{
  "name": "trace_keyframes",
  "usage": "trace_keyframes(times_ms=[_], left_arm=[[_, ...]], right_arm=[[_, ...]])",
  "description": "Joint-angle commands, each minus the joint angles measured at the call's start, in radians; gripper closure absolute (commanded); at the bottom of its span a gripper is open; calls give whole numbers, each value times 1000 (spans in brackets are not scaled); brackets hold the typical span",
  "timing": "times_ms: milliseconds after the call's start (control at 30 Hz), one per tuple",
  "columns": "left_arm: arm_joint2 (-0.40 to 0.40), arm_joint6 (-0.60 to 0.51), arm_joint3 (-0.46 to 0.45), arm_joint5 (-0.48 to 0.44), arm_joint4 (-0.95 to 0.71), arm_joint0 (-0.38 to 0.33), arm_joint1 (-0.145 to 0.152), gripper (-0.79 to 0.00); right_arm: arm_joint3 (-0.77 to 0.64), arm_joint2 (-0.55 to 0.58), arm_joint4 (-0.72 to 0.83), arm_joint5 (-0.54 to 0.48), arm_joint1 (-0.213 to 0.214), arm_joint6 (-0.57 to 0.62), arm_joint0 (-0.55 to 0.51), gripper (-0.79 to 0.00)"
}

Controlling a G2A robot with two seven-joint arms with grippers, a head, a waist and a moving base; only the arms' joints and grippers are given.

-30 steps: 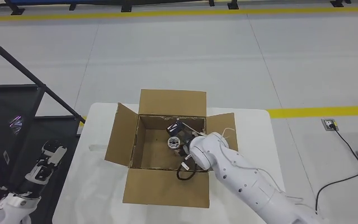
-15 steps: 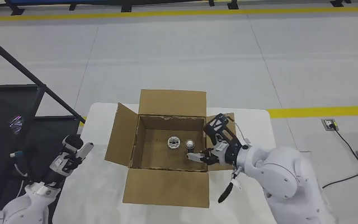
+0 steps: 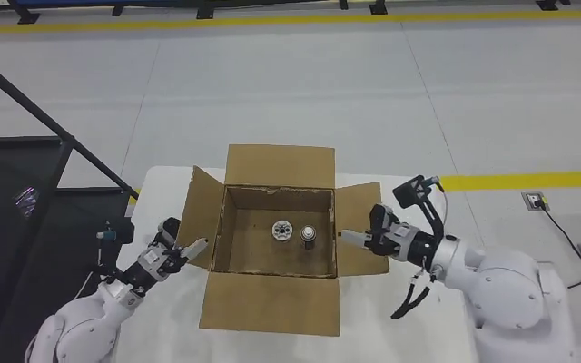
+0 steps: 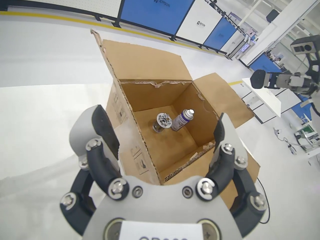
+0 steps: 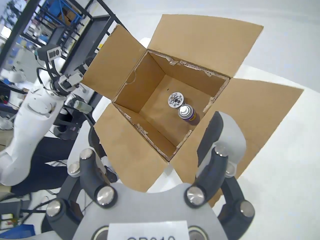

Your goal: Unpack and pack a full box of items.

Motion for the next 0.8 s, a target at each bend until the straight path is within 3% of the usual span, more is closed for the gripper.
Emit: trace_keyframes(times_ms=[0, 233, 500, 767], left_arm=[[22, -20, -13, -4, -3, -1, 2, -785], [88, -51, -38, 6, 25, -7, 7, -785], [176, -55, -5, 47, 84, -48, 8, -785], [227, -58, 25, 69, 104, -78, 10, -785]], right_arm=[[62, 69, 98, -7, 6, -3, -11, -785], [318, 161, 309, -35, 27, 92, 58, -785], [508, 63, 308, 1, 38, 154, 173, -785], [600, -20, 528, -90, 39, 315, 259, -785]])
